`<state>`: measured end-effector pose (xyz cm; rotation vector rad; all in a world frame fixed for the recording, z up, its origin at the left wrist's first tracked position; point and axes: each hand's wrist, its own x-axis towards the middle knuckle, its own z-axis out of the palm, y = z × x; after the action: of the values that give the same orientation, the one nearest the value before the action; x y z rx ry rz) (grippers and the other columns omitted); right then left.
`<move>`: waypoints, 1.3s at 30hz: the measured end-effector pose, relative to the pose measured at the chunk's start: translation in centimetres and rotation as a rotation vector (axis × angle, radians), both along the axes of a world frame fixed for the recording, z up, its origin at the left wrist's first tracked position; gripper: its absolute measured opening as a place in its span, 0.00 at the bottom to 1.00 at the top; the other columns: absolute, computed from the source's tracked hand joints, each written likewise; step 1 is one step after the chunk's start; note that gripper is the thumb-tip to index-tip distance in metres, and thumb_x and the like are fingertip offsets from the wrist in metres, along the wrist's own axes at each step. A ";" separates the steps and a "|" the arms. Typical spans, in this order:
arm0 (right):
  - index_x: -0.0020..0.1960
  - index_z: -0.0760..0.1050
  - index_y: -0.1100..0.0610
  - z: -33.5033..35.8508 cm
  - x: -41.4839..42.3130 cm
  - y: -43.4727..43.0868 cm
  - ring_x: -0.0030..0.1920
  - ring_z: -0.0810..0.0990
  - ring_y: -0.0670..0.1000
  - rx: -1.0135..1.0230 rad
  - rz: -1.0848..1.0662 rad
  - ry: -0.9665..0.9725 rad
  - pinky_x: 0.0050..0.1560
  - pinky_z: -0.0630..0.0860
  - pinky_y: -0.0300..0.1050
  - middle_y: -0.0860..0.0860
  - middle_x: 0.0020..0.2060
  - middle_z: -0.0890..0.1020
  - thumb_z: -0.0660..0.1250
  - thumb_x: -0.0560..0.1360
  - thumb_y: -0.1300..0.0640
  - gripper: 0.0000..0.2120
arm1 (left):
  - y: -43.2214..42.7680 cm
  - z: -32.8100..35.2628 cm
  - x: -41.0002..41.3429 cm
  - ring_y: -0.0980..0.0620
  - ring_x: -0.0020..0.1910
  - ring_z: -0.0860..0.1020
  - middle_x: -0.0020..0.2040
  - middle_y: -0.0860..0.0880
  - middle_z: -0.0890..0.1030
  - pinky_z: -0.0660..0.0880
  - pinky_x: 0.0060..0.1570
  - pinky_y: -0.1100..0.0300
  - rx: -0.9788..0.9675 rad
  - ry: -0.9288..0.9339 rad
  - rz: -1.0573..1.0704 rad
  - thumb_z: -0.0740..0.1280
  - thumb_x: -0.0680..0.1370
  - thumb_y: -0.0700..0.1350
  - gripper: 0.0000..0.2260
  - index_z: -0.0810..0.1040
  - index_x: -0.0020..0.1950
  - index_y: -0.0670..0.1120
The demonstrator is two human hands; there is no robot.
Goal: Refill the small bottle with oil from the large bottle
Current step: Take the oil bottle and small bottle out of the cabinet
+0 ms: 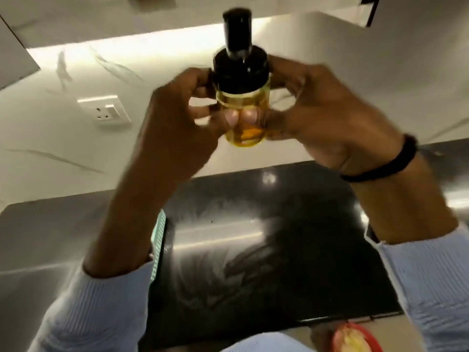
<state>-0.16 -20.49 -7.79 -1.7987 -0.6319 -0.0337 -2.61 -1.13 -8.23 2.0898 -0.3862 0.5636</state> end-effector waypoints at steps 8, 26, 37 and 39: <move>0.72 0.71 0.55 -14.9 0.3 -0.4 0.67 0.76 0.54 0.160 0.002 0.245 0.67 0.72 0.63 0.52 0.65 0.79 0.80 0.65 0.53 0.38 | -1.7 -14.5 -0.4 0.54 0.56 0.83 0.58 0.49 0.83 0.78 0.51 0.62 -0.262 0.283 -0.058 0.72 0.73 0.31 0.23 0.74 0.67 0.43; 0.66 0.75 0.43 -34.6 0.9 -3.0 0.65 0.77 0.46 0.073 -0.161 0.539 0.68 0.74 0.46 0.47 0.62 0.78 0.79 0.65 0.67 0.35 | -5.2 -34.0 0.0 0.57 0.66 0.75 0.67 0.54 0.76 0.74 0.65 0.57 -0.179 0.589 0.018 0.70 0.75 0.33 0.25 0.72 0.70 0.50; 0.67 0.77 0.49 -39.5 0.8 -4.3 0.63 0.79 0.50 0.079 -0.215 0.706 0.65 0.76 0.50 0.50 0.62 0.79 0.80 0.63 0.68 0.36 | -6.5 -39.5 0.6 0.53 0.67 0.74 0.68 0.51 0.76 0.73 0.68 0.48 -0.181 0.688 -0.011 0.69 0.76 0.34 0.25 0.70 0.71 0.50; 0.67 0.77 0.50 -39.8 0.8 -4.4 0.62 0.80 0.49 0.087 -0.219 0.715 0.65 0.77 0.49 0.50 0.62 0.79 0.80 0.62 0.69 0.36 | -6.7 -39.9 0.8 0.54 0.67 0.75 0.68 0.52 0.77 0.73 0.68 0.48 -0.178 0.692 -0.018 0.69 0.76 0.34 0.25 0.71 0.71 0.50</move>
<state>0.66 -24.91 -47.63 -1.6372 0.0757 0.4104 -1.76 -7.81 -48.18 1.9599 0.0468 -0.1492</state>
